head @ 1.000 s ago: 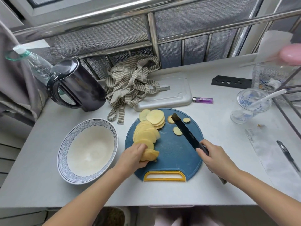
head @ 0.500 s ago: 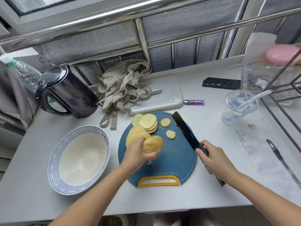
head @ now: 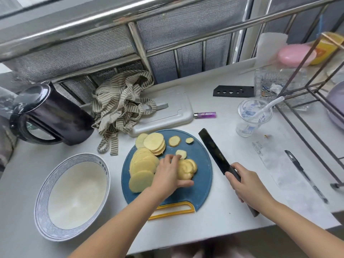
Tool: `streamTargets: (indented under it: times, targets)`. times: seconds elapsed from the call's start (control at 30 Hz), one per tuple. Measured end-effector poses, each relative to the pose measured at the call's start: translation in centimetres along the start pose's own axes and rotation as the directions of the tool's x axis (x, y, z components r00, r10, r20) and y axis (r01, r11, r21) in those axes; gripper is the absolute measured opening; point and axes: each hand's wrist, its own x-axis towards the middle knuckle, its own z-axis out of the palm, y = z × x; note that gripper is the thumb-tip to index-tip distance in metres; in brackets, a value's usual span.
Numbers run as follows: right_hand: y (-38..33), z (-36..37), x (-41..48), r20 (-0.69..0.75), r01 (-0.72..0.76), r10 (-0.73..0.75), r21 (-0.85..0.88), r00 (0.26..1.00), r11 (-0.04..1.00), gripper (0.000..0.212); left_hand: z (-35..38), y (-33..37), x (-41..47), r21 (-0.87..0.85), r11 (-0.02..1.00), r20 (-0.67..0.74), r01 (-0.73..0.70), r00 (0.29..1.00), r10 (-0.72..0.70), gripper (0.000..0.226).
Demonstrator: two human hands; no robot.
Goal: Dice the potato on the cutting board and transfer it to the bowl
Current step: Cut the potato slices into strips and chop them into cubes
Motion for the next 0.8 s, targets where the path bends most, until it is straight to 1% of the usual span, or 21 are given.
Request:
streamTargets:
  times: [0.07,0.17,0.23,0.37,0.47,0.6,0.67,0.8]
  targets:
    - [0.0,0.1,-0.1,0.009,-0.004,0.004,-0.001,1.0,1.0,0.015,0.3,0.0,-0.1,0.044,0.999,0.053,-0.031,0.998,0.028,0.1]
    - [-0.1,0.3,-0.3,0.022,-0.006,0.006,-0.007,1.0,1.0,0.013,0.2,0.5,0.3,0.07,0.997,0.062,-0.036,0.998,0.031,0.091]
    - [-0.1,0.2,-0.4,0.027,-0.005,0.006,-0.016,1.0,1.0,0.012,0.1,0.9,0.6,0.095,0.995,0.077,-0.028,0.997,0.021,0.087]
    - [0.0,0.2,-0.5,0.028,-0.008,0.009,-0.015,1.0,1.0,0.015,0.3,1.8,0.5,0.145,0.989,0.078,0.033,0.996,-0.045,0.088]
    - [0.1,0.4,-0.6,0.03,-0.025,0.025,-0.006,0.999,1.0,0.017,0.6,2.5,0.6,0.119,0.988,0.048,0.095,0.994,-0.101,0.088]
    - [-0.2,0.4,-0.4,0.034,-0.031,0.032,-0.014,0.999,0.999,0.017,1.1,3.8,1.1,0.045,0.996,0.007,0.077,0.997,-0.078,0.078]
    - [-0.4,0.6,-0.1,0.03,-0.035,0.036,-0.049,0.999,0.998,0.018,1.3,4.2,1.1,0.03,0.995,-0.008,0.092,0.996,-0.092,0.077]
    - [-1.0,1.1,1.1,0.016,-0.016,0.019,-0.143,1.0,0.99,0.019,1.2,4.0,0.8,0.014,0.978,0.005,0.207,0.978,-0.207,0.081]
